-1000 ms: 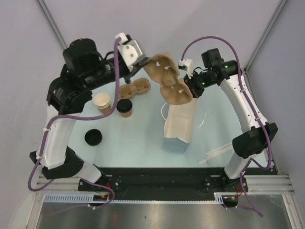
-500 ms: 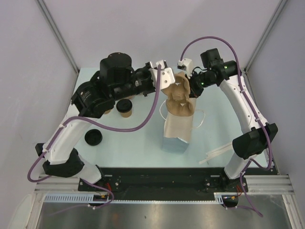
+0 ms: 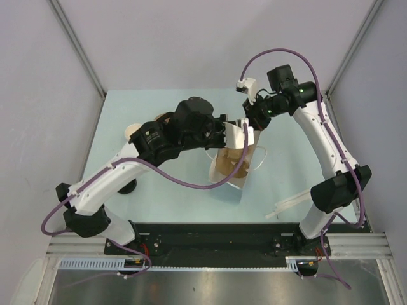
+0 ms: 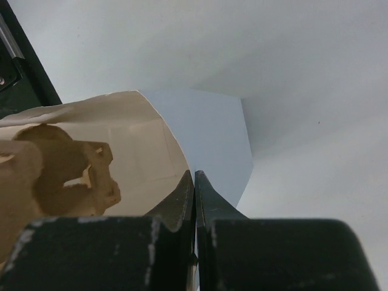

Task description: Pack the takeout coffee

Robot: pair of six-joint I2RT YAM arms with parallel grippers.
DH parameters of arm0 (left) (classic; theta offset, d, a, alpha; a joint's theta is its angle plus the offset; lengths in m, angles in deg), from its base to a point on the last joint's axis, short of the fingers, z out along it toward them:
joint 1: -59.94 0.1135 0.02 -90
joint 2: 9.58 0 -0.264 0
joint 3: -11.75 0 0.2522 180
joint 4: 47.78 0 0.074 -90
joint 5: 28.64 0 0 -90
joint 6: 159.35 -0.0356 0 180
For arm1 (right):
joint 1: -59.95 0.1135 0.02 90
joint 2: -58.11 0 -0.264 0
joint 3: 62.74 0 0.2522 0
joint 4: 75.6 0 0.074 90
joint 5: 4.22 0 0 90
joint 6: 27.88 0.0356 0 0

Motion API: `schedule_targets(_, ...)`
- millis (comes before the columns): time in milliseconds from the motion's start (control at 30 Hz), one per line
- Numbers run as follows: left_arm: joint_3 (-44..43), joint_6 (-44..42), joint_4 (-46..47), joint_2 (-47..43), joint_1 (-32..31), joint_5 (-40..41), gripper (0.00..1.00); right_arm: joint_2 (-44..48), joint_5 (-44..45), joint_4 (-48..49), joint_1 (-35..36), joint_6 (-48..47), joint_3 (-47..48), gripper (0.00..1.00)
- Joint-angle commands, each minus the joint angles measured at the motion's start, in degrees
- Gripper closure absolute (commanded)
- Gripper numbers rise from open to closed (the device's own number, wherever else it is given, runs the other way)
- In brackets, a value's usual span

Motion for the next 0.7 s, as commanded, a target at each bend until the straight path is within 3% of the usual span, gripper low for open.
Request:
schedule_targets(0,0.56,-1.39,-0.35,-0.86,-0.21,1.27,1.00,3.27,-1.79,1.42,0.69,0.62,-0.01,1.00)
schedule_targets(667,18.57,-0.16,9.22,-1.91,-0.21,1.80,1.00,3.19,-5.22,2.13,2.09,0.88,-2.39,1.00)
